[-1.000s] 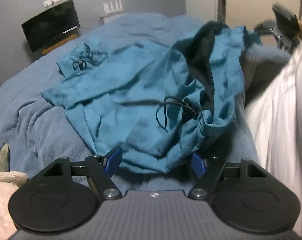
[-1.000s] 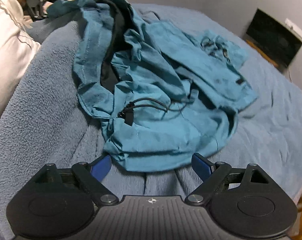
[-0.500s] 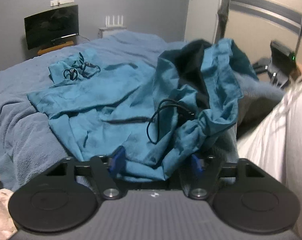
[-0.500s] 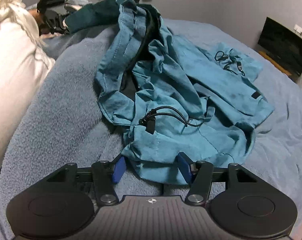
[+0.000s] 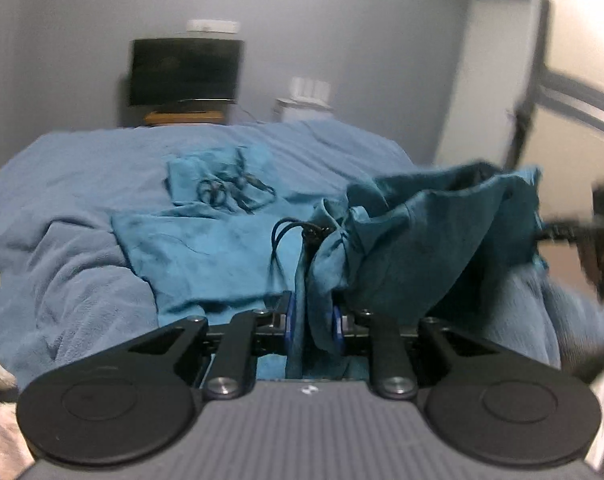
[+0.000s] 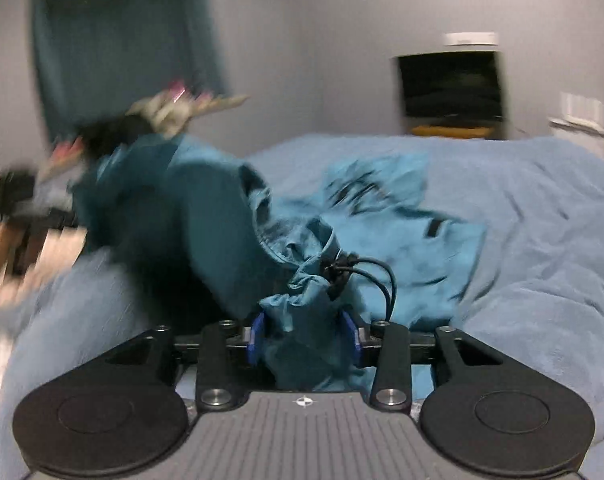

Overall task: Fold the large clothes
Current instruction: 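Grasp the bunched jacket fabric with both grippers and lift it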

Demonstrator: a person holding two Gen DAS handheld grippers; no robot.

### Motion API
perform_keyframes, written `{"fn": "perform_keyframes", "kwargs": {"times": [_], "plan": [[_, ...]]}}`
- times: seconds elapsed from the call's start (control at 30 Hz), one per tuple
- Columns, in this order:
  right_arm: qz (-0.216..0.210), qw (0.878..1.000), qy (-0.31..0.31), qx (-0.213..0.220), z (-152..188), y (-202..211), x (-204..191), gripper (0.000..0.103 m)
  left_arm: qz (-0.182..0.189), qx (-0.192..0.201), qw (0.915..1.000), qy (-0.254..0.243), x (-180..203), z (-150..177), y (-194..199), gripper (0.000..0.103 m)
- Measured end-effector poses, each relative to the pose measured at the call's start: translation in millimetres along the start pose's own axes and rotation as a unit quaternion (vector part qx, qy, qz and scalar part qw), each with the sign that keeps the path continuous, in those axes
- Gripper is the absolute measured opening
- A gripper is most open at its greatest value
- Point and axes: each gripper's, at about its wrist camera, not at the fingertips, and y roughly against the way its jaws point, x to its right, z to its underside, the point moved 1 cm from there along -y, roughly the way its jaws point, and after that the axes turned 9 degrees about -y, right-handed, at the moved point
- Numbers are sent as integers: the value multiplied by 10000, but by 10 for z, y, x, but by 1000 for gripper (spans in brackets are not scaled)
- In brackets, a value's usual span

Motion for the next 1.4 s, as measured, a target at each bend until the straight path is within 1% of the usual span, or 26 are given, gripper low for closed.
{"fn": "perform_keyframes", "kwargs": {"times": [0.03,0.07,0.1,0.17,0.23,0.3,0.33,0.37,0.4,0.5,0.57,0.6,0.7,0.8,0.9,0.97,1.07,1.1,1.2,1.23,1.3,1.33,1.37,1.4], "plan": [[-3,9998,-171,91,-28,-25,51,49,-5,22,9999,131,-66,-38,-66,18],[50,9995,-275,169,-60,-56,74,53,21,23,9998,200,-126,-77,-126,18],[131,9991,-332,239,-89,-91,84,55,52,26,9997,237,-164,-110,-179,18],[115,9992,-333,211,-123,-165,89,58,68,-50,9997,219,-224,-163,-280,16],[19,9995,-302,115,-145,-209,94,58,106,-84,9997,192,-266,-197,-344,15],[58,9995,-295,136,-169,-213,132,55,55,-112,9998,146,-286,-224,-396,12],[52,9992,-366,153,-179,-218,135,51,5,-126,9999,87,-309,-259,-420,11],[4,9988,-450,187,-205,-218,147,48,-103,-131,9999,-18,-323,-296,-448,11],[-13,9984,-518,243,-254,-215,174,47,-227,-140,9995,-152,-345,-356,-489,10],[110,9980,-416,461,-489,-336,199,42,-562,-140,9973,-453,-474,-573,-687,9],[321,9970,-387,593,-704,-489,242,37,-797,-128,9947,-631,-589,-725,-865,9],[401,9962,-423,652,-813,-576,283,36,-901,-126,9934,-699,-669,-800,-972,9],[508,9941,-431,855,-1099,-954,454,32,-1157,-180,9886,-945,-850,-1001,-1326,8],[618,9922,-572,917,-1337,-1422,666,29,-1394,-344,9826,-1176,-1045,-1124,-1687,7],[847,9906,-585,905,-1500,-1993,912,27,-1609,-597,9778,-1205,-1303,-1192,-2062,7],[980,9891,-645,896,-1628,-2472,1110,25,-1793,-755,9732,-1225,-1481,-1226,-2304,6],[1268,9858,-570,939,-1741,-3066,1352,21,-1967,-1023,9689,-1101,-1761,-1218,-2626,6],[1335,9847,-598,946,-1746,-3235,1428,20,-1993,-1192,9671,-1041,-1855,-1190,-2755,6],[1468,9822,-790,867,-1755,-3789,1708,19,-2115,-1646,9572,-1091,-2031,-1050,-3083,6],[1490,9819,-859,796,-1724,-3939,1796,19,-2113,-1769,9551,-1088,-2066,-996,-3164,6],[1410,9820,-1145,511,-1615,-4191,1981,23,-2085,-1874,9550,-969,-2122,-910,-3217,8],[1396,9810,-1285,417,-1578,-4275,2055,30,-2074,-1835,9571,-853,-2131,-893,-3188,9],[1404,9799,-1348,436,-1521,-4265,2086,42,-2042,-1783,9598,-732,-2140,-908,-3171,12],[1397,9793,-1385,468,-1494,-4243,2124,52,-2051,-1751,9614,-555,-2127,-884,-3087,21]]}}
